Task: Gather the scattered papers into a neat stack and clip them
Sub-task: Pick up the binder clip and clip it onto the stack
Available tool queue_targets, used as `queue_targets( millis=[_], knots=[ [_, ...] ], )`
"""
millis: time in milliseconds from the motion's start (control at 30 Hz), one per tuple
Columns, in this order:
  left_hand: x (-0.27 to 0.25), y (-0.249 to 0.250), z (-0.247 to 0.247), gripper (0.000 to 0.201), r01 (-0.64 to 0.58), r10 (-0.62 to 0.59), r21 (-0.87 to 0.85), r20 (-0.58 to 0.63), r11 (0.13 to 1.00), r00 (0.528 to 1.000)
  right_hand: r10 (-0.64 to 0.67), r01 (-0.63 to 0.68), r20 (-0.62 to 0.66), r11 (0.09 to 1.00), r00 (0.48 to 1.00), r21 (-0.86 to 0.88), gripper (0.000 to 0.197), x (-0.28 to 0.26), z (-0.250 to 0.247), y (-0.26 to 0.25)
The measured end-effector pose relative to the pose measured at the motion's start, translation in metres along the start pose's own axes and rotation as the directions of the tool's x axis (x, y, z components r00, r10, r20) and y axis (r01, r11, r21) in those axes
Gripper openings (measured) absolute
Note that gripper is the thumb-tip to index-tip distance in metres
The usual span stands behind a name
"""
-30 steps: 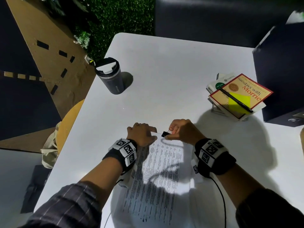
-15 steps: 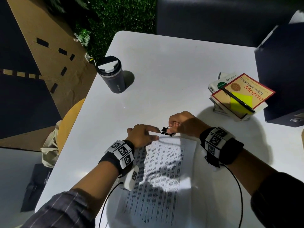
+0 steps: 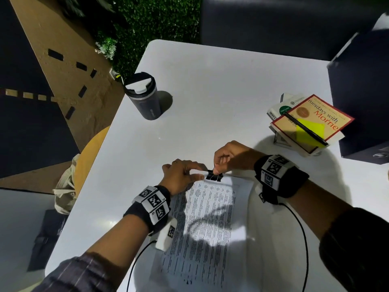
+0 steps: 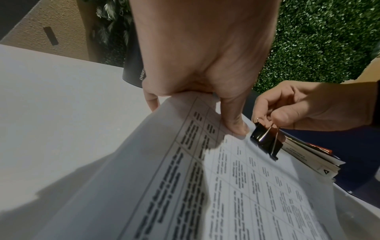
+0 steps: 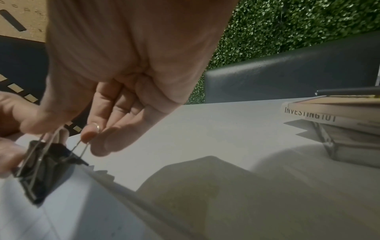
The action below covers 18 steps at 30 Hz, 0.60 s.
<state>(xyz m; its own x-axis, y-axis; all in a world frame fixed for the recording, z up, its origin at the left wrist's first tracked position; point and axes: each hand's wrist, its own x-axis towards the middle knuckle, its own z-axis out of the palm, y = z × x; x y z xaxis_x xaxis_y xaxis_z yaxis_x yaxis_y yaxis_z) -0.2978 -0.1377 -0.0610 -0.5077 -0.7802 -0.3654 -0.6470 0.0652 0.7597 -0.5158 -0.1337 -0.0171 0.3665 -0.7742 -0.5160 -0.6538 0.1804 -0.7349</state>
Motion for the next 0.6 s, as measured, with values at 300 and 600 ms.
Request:
queue_targets(
  millis=[300, 600],
  knots=[
    [0.0, -0.001, -0.001, 0.021, -0.004, 0.004, 0.017, 0.003, 1.0, 1.0, 0.085, -0.069, -0.093, 0.985, 0.992, 0.161, 0.026, -0.006, 0.01, 0.006],
    [-0.012, 0.003, -0.003, 0.018, -0.102, 0.101, -0.047, -0.037, 0.994, 0.994, -0.088, 0.065, -0.371, 0.995, 0.925, -0.074, 0.082, -0.025, 0.05, 0.01]
  ],
)
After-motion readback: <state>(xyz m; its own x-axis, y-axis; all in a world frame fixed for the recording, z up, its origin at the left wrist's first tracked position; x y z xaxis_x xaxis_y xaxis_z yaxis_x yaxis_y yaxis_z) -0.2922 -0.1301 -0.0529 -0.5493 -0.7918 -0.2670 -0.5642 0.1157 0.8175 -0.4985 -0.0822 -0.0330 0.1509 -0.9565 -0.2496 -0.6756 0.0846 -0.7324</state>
